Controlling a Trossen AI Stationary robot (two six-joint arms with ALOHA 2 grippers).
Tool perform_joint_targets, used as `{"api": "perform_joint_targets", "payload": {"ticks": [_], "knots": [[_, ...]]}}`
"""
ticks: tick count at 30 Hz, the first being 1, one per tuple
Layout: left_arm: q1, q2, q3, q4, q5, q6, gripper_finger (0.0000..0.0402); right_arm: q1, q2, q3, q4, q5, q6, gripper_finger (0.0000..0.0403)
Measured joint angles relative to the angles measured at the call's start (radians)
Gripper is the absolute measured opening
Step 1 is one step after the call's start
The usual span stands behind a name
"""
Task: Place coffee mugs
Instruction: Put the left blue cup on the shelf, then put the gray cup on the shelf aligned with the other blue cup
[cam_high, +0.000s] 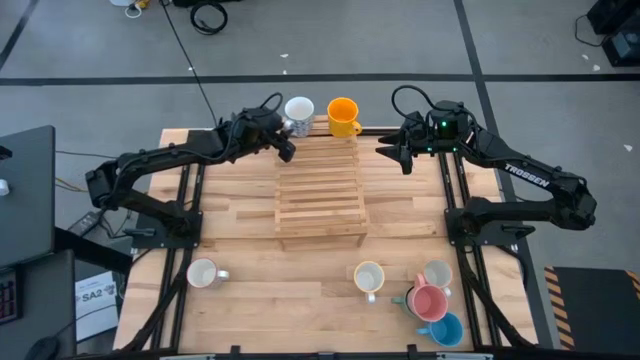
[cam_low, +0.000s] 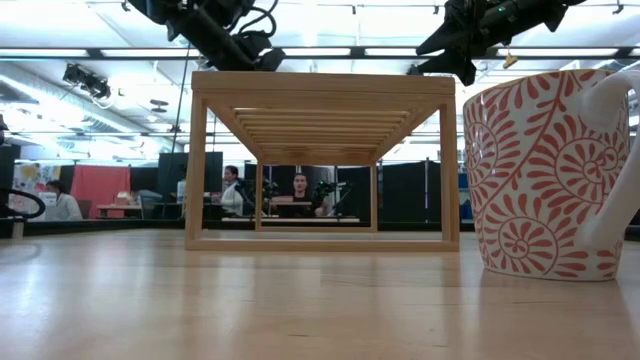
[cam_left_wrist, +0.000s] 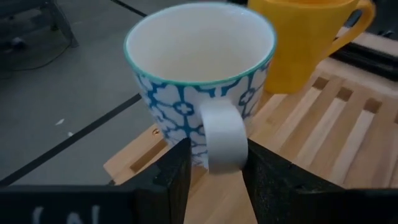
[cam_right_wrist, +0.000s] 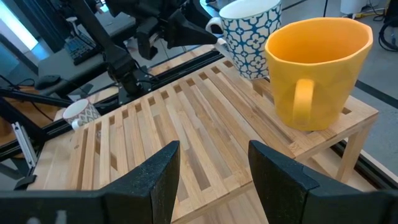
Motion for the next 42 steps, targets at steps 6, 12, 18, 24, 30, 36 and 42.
{"api": "perform_joint_targets", "payload": {"ticks": [6,12,18,24,30,36,42], "knots": [[0.000,0.000,0.000,-0.025,-0.018,0.000,0.0142,0.000,0.000,0.000,0.000,0.000,0.000,0.0197],[0.000,-0.013,0.000,-0.040,-0.051,0.000,0.0142,0.000,0.000,0.000,0.000,0.000,0.000,0.0197],[-0.026,-0.053,0.000,-0.065,-0.051,-0.001,0.0142,0.000,0.000,0.000,0.000,0.000,0.000,0.0197],[-0.094,-0.107,0.000,-0.164,-0.051,-0.032,0.0142,0.000,0.000,0.000,0.000,0.000,0.000,0.0197],[-0.207,-0.166,0.000,-0.337,-0.026,-0.160,0.0142,0.000,0.000,0.000,0.000,0.000,0.000,0.0197],[-0.337,-0.205,0.000,-0.480,0.112,-0.332,0.0142,0.000,0.000,0.000,0.000,0.000,0.000,0.0197],[-0.466,-0.216,0.000,-0.554,0.299,-0.561,0.0142,0.000,0.000,0.000,0.000,0.000,0.000,0.0197]]}}
